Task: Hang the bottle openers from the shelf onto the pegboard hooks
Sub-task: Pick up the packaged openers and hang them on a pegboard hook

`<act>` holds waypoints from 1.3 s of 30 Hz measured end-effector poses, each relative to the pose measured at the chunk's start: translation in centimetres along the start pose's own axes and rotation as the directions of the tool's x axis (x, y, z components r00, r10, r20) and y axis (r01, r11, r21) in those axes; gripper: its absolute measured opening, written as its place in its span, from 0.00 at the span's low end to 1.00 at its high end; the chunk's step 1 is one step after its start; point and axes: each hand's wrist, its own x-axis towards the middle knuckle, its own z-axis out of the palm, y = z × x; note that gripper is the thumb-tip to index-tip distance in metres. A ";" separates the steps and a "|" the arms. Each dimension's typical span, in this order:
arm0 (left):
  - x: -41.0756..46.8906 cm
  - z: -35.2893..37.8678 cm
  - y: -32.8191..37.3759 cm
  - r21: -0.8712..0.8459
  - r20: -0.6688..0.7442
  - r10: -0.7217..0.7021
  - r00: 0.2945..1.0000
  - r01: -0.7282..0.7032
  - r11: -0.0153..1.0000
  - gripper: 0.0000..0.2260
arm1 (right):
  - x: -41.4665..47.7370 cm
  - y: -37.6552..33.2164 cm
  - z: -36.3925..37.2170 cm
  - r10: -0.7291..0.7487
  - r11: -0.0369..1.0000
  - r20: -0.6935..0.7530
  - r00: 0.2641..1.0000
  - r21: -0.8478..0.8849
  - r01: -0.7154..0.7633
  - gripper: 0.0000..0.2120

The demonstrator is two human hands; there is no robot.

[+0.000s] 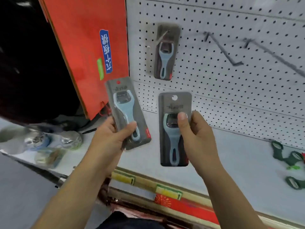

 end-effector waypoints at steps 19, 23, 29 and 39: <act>2.6 -2.7 5.7 0.101 0.164 0.143 0.976 -0.161 0.982 0.11 | 1.3 -10.3 6.1 -0.059 0.997 -0.148 0.987 0.037 0.065 0.38; 2.4 -3.3 5.5 0.150 0.166 0.151 0.974 -0.176 0.973 0.09 | 1.5 -9.9 6.3 -0.072 0.993 -0.188 0.979 0.075 0.087 0.30; 2.5 -3.7 5.4 0.198 0.178 0.161 0.971 -0.195 0.961 0.05 | 1.9 -9.3 6.0 -0.077 0.993 -0.232 0.970 0.073 0.097 0.37; 2.7 -4.1 5.8 0.155 0.176 0.149 0.973 -0.177 0.972 0.08 | 4.1 -7.9 5.6 0.061 0.997 -0.200 0.978 0.051 -0.052 0.29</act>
